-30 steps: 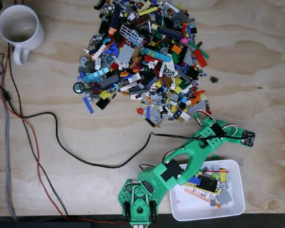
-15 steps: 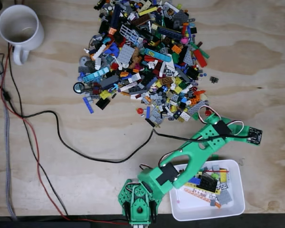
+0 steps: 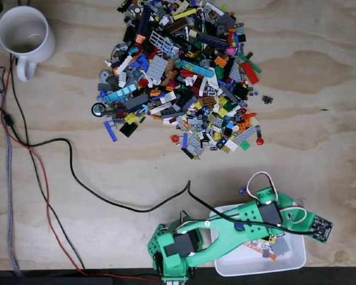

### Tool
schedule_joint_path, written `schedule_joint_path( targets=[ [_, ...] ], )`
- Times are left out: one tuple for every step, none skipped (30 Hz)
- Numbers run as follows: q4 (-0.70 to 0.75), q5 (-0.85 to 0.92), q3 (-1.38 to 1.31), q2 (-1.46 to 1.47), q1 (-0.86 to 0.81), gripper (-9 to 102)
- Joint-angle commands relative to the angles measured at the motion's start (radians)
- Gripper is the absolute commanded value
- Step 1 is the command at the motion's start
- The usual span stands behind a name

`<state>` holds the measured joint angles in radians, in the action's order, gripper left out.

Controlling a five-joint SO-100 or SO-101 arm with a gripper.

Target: Find the closest Lego and put it in the bin.

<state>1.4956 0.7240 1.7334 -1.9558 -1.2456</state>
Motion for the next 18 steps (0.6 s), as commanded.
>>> schedule_joint_path(
  targets=[
    [-0.08, 0.11, 0.117, -0.089, -0.121, 6],
    [-0.104, 0.127, 0.153, -0.089, -0.143, 6],
    [-0.129, 0.138, 0.183, -0.089, -0.156, 7],
    [-0.152, 0.155, 0.204, -0.086, -0.167, 8],
    [-0.166, 0.164, 0.216, -0.081, -0.173, 11],
    [-0.17, 0.175, 0.219, -0.077, -0.175, 13],
    [-0.175, 0.181, 0.215, -0.072, -0.176, 14],
    [-0.187, 0.184, 0.204, -0.071, -0.178, 14],
    [-0.199, 0.19, 0.189, -0.069, -0.178, 16],
    [-0.202, 0.207, 0.166, -0.06, -0.172, 16],
    [-0.202, 0.215, 0.137, -0.052, -0.167, 17],
    [-0.199, 0.224, 0.103, -0.052, -0.156, 17],
    [-0.187, 0.241, 0.064, -0.052, -0.133, 17],
    [-0.187, 0.252, 0.029, -0.052, -0.098, 16],
    [-0.184, 0.278, -0.006, -0.058, -0.057, 14],
    [-0.17, 0.33, -0.035, -0.075, -0.006, 14],
    [-0.175, 0.347, -0.055, -0.087, 0.052, 13],
    [-0.179, 0.376, -0.067, -0.101, 0.112, 12]
  ],
)
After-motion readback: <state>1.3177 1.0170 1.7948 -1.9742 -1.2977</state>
